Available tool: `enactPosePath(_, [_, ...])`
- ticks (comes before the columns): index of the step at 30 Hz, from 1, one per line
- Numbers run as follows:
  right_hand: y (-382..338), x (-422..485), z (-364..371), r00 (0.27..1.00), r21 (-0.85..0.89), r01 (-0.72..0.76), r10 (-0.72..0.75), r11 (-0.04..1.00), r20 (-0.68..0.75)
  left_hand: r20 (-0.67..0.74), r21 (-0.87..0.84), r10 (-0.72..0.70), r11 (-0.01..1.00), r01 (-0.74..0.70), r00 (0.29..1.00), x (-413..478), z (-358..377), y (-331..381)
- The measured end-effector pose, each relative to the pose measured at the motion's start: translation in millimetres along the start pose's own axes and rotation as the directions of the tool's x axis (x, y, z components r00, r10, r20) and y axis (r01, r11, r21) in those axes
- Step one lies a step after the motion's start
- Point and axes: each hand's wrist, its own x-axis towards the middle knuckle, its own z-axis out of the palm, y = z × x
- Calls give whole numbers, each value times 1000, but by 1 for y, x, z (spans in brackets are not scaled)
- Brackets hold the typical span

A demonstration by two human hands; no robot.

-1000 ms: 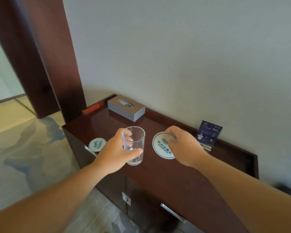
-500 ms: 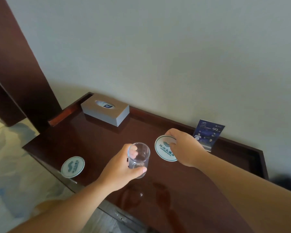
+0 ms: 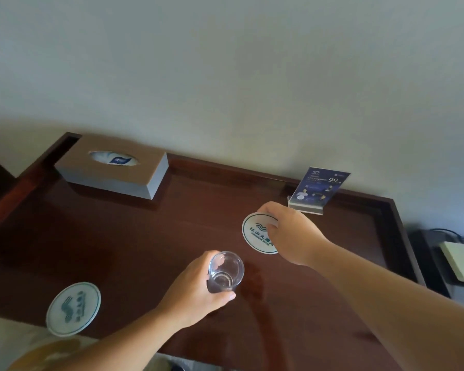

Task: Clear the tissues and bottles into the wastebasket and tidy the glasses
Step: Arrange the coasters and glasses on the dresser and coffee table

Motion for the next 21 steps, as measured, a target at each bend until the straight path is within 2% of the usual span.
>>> enactPosePath(12, [-7,-7,17,993,106,-104,108,989,-37,143,9,93,995,-95,985,9,-2,-22])
enactPosePath(16, [-9,-6,13,990,134,-112,122,985,-75,254,103,118,984,-148,960,12,-17,-33])
enactPosePath(18, [-9,-4,10,987,151,-107,123,983,-101,208,120,78,987,-105,975,19,-30,-37])
enactPosePath(21, [-10,2,5,985,157,-85,106,984,-134,67,88,47,995,-53,997,42,-48,-23])
